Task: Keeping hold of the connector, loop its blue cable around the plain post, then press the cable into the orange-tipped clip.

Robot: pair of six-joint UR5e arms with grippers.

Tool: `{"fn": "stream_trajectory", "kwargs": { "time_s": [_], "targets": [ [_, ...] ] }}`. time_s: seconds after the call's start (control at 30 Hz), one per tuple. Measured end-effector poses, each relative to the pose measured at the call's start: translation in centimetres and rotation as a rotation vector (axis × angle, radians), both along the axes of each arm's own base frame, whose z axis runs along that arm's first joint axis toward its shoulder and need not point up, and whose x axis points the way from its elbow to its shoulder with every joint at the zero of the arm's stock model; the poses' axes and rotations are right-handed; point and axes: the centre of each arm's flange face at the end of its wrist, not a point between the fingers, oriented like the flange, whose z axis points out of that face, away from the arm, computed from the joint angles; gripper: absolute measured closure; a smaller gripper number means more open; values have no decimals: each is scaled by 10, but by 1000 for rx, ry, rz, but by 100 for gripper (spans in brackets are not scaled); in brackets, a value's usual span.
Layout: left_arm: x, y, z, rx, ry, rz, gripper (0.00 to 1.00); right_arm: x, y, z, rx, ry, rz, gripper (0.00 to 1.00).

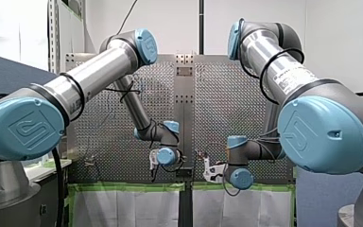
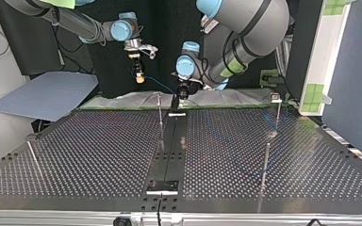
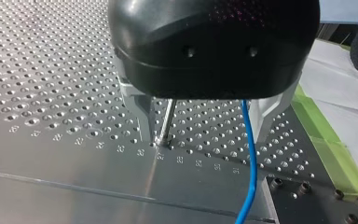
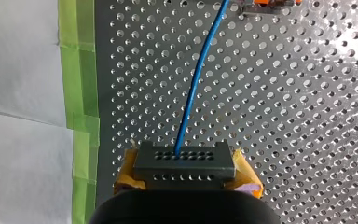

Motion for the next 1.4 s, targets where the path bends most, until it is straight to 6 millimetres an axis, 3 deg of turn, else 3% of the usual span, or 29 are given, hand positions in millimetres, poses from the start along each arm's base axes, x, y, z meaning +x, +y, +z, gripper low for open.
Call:
{"fn": "stream_trajectory", "kwargs": {
  "time_s": [0.07, 0.1, 0.13, 0.17, 0.2, 0.27, 0.4, 0.47, 0.63, 0.67, 1.4],
  "targets": [
    [-1, -1, 0, 0, 1, -3, 24, 0, 0, 0, 0, 1, 0, 100],
    [-1, -1, 0, 1, 1, -4, 24, 0, 0, 0, 0, 2, 0, 100],
    [-1, -1, 0, 1, 2, -5, 39, 0, 0, 0, 0, 2, 0, 100],
    [-1, -1, 0, 0, 2, -5, 47, 0, 0, 0, 0, 3, 0, 100],
    [-1, -1, 0, 0, 2, -5, 47, 0, 0, -1, 0, 4, 0, 100],
    [-1, -1, 0, 0, 3, -5, 70, 0, 0, -1, 0, 5, 0, 100],
    [-2, -1, -1, 1, 6, -7, 80, 0, 1, -1, 0, 5, 0, 100],
    [-2, -1, -1, 2, 9, -7, 91, 0, 0, -1, 0, 5, 0, 100],
    [-3, -1, -2, 6, 14, -8, 91, 0, 1, -1, 1, 7, 1, 100],
    [-3, -1, -2, 7, 14, -8, 100, 0, 1, -1, 1, 7, 1, 100],
    [-29, 2, -27, 9, 10, -28, 100, 0, 0, -1, 0, 7, -1, 100]
  ]
}}
